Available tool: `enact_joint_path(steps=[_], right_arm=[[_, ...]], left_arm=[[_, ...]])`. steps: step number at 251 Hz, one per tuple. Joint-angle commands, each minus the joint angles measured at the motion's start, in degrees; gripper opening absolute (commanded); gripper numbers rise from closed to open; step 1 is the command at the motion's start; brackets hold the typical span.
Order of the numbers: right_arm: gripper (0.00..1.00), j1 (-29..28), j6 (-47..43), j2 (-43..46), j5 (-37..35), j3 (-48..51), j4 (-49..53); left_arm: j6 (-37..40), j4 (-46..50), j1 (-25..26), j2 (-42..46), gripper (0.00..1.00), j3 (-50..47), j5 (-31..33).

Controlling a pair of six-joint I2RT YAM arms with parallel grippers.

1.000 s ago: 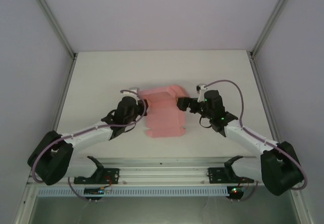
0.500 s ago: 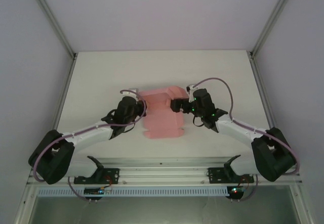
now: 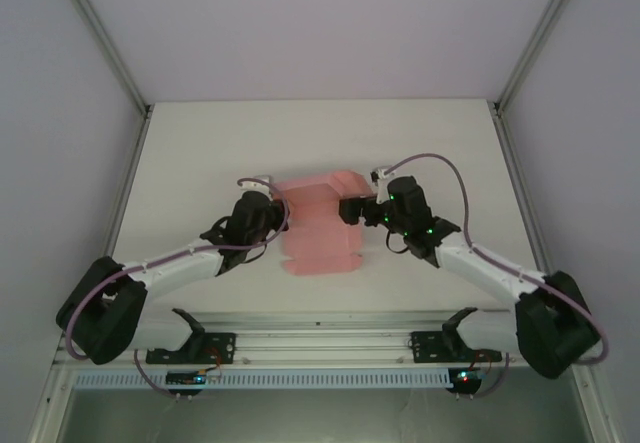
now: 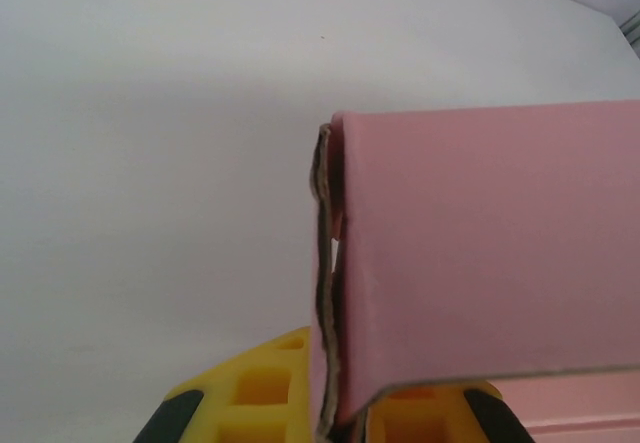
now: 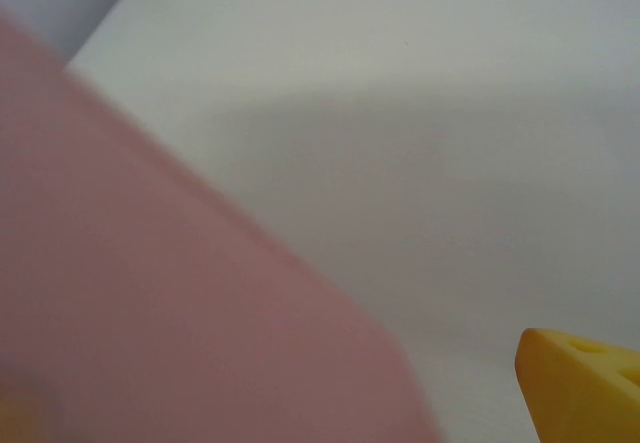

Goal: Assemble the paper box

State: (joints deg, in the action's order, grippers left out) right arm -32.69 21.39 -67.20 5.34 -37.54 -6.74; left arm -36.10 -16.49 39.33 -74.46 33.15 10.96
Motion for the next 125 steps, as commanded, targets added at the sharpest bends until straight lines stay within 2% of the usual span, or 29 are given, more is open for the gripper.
enact_joint_path(steps=[1, 29, 83, 106, 125], right_arm=[[0.99, -0.11, -3.31, 6.55, 1.37, 1.74, 4.16], [0.99, 1.52, -4.62, 12.7, 1.43, 2.3, 7.55], [0.99, 10.64, -5.48, 17.26, 5.01, -2.39, 15.82], [1.0, 15.95, -4.07, 16.23, 9.1, -4.32, 16.45], [1.0, 20.26, -3.74, 14.34, 16.25, -5.49, 15.61]], left_arm=[[0.02, -1.58, -0.47, 1.83, 0.0, -0.05, 0.99], [0.32, -1.35, -1.05, 2.78, 0.0, -0.63, 1.08], [1.2, -0.76, -1.32, 4.16, 0.0, -1.4, 0.9], [1.35, -1.15, -1.3, 4.77, 0.0, -2.03, 0.8], [1.81, -1.35, -1.33, 5.08, 0.0, -2.12, 0.31]])
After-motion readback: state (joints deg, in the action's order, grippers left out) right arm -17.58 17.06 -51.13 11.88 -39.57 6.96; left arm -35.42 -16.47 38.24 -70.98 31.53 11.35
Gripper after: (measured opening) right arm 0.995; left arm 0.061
